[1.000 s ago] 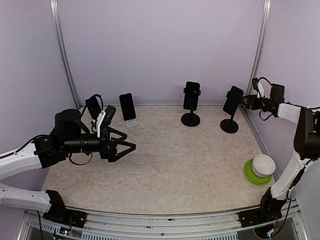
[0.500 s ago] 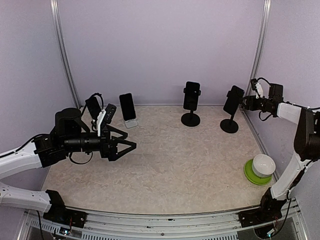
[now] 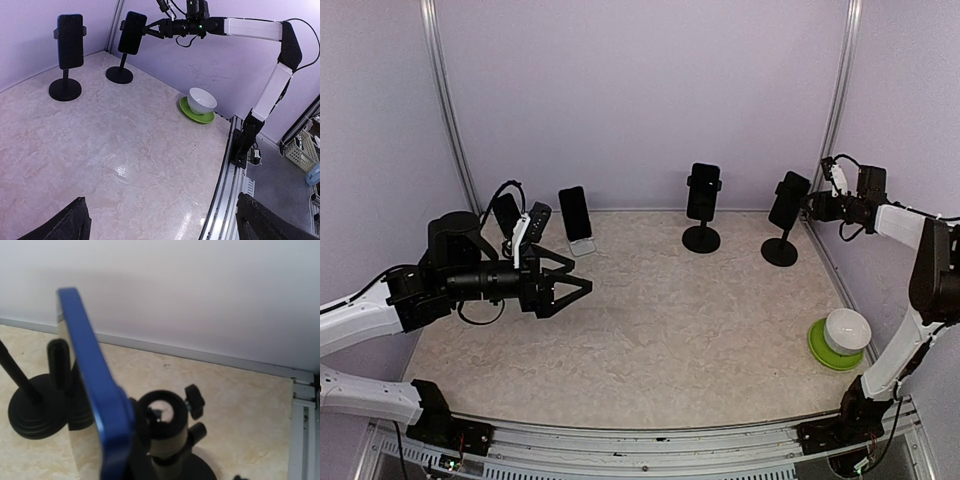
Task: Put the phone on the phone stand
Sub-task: Reset both arms
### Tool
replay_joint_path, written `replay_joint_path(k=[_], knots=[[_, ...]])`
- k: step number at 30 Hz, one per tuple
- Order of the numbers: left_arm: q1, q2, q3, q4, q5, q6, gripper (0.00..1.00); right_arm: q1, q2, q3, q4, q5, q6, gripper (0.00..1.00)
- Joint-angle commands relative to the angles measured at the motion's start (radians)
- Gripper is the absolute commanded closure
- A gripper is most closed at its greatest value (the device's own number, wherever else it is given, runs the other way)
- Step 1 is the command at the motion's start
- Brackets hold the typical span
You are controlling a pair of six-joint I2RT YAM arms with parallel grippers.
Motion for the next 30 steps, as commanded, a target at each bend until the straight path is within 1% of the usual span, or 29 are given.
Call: replay_joint_path(k=[1,8,18,20,23,27,30], knots=[[0.007,0.002,0.04,-0.005,0.01,0.014,0.01,0.004,-0.03,-0.002,-0.036,0.056,-0.018,0.39],[0.008,0.0,0.037,-0.006,0.01,0.01,0.01,0.004,-0.04,-0.003,-0.036,0.094,-0.021,0.39],[0.008,-0.012,0.032,-0.012,-0.002,0.014,0.01,0.006,-0.048,-0.001,-0.033,0.083,-0.001,0.38],[0.009,-0.011,0.034,-0.014,-0.009,0.017,0.01,0.013,-0.054,0.005,-0.041,0.094,0.025,0.32],[0.013,-0.009,0.038,-0.014,-0.018,0.019,0.01,0.029,-0.077,-0.002,-0.046,0.111,0.051,0.28],[0.02,-0.005,0.05,-0.023,-0.021,0.024,0.01,0.045,-0.124,-0.028,-0.048,0.156,0.085,0.24],[0.023,-0.005,0.062,-0.037,-0.028,0.032,0.01,0.046,-0.155,-0.047,-0.064,0.178,0.11,0.19]])
